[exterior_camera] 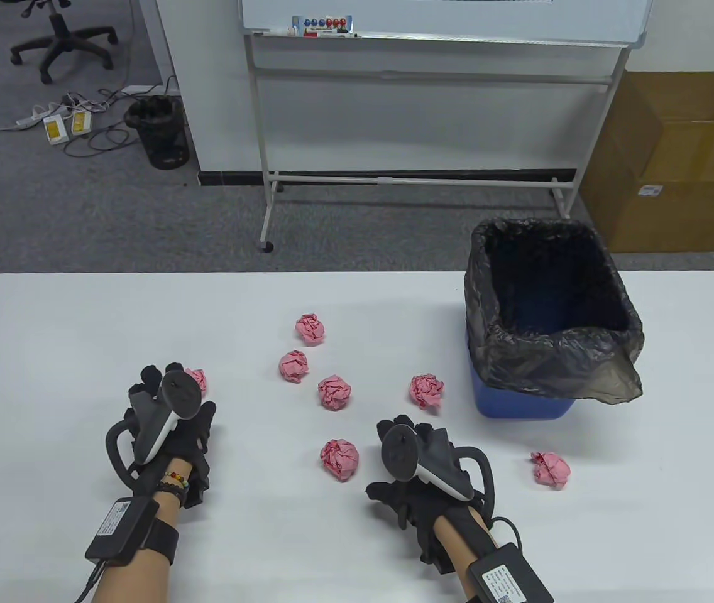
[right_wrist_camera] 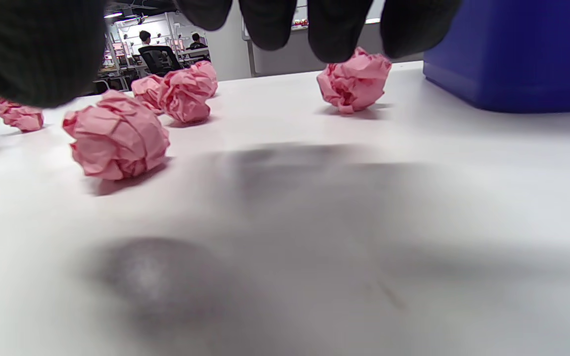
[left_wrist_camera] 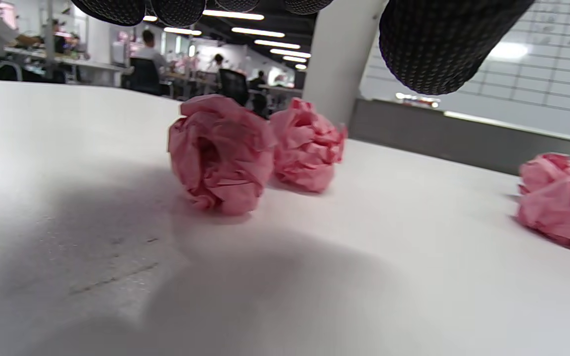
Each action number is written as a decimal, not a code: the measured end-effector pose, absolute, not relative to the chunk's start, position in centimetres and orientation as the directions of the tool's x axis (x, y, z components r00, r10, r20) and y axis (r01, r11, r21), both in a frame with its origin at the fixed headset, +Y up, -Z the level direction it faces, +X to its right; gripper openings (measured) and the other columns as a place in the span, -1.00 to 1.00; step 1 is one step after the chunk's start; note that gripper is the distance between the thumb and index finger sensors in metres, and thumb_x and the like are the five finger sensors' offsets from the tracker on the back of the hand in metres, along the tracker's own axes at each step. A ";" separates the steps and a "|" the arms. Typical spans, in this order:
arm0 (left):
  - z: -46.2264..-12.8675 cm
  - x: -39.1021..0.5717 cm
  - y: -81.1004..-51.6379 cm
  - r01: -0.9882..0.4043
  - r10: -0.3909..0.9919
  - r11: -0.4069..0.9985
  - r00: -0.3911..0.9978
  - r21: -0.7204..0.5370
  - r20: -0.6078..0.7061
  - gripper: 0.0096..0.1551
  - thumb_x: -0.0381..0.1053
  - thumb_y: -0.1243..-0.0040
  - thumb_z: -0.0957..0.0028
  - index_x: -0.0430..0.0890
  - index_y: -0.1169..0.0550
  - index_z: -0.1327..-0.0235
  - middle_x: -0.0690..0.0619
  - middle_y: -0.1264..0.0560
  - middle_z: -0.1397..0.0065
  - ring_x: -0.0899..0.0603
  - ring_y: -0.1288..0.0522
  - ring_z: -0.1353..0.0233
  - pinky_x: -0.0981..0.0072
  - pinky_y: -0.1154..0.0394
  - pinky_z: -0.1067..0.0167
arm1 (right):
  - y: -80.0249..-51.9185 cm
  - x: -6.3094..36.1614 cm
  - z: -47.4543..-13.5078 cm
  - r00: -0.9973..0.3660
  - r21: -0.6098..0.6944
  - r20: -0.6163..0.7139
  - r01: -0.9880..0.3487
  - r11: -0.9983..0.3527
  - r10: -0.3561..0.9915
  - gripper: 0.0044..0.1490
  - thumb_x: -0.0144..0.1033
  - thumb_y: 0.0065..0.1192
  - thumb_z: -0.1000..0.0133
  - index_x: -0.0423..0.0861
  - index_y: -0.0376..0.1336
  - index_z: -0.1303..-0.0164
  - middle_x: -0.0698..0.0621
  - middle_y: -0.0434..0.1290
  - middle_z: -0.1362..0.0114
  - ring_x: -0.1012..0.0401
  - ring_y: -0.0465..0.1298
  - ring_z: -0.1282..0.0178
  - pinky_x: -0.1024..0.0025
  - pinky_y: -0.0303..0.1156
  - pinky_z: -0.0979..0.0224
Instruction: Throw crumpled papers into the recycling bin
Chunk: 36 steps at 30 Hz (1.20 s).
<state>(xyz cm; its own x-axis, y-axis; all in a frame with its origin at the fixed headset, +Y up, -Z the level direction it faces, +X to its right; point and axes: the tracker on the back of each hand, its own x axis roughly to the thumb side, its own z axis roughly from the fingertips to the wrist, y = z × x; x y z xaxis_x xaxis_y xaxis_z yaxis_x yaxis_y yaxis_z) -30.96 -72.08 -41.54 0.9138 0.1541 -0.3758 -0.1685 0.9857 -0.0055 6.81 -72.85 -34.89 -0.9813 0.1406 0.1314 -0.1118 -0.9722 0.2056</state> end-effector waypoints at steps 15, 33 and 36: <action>-43.1 -32.9 -75.0 -0.108 0.059 0.992 0.866 -0.069 -0.497 -0.09 0.15 -0.28 0.00 -0.12 -0.23 -0.57 -0.28 -0.21 -0.65 -0.36 -0.38 -0.53 -0.18 -0.45 -0.35 | -72.7 7.1 -35.0 -0.985 0.219 0.115 -0.105 -0.970 0.133 0.27 0.35 0.28 0.23 0.18 -0.19 -0.62 0.07 -0.05 -0.78 -0.07 0.08 -0.79 -0.17 0.12 -0.64; -40.9 -30.4 -72.5 -0.153 0.146 0.988 0.880 0.020 -0.452 -0.20 0.06 -0.32 0.01 -0.19 -0.34 -0.47 -0.29 -0.41 -0.50 -0.28 -0.63 -0.32 0.04 -0.66 -0.17 | -71.8 7.1 -34.7 -0.980 0.183 0.121 -0.132 -0.974 0.156 0.26 0.35 0.28 0.23 0.17 -0.16 -0.62 0.07 -0.02 -0.77 -0.07 0.11 -0.77 -0.14 0.15 -0.63; -40.1 -28.4 -71.8 -0.187 0.185 0.982 0.894 0.036 -0.408 -0.19 0.06 -0.35 0.02 -0.19 -0.35 -0.47 -0.29 -0.41 -0.49 -0.28 -0.63 -0.32 0.05 -0.67 -0.17 | -71.4 6.9 -34.6 -0.976 0.163 0.128 -0.155 -0.974 0.176 0.25 0.34 0.28 0.23 0.17 -0.15 -0.61 0.06 0.00 -0.77 -0.07 0.13 -0.77 -0.13 0.17 -0.63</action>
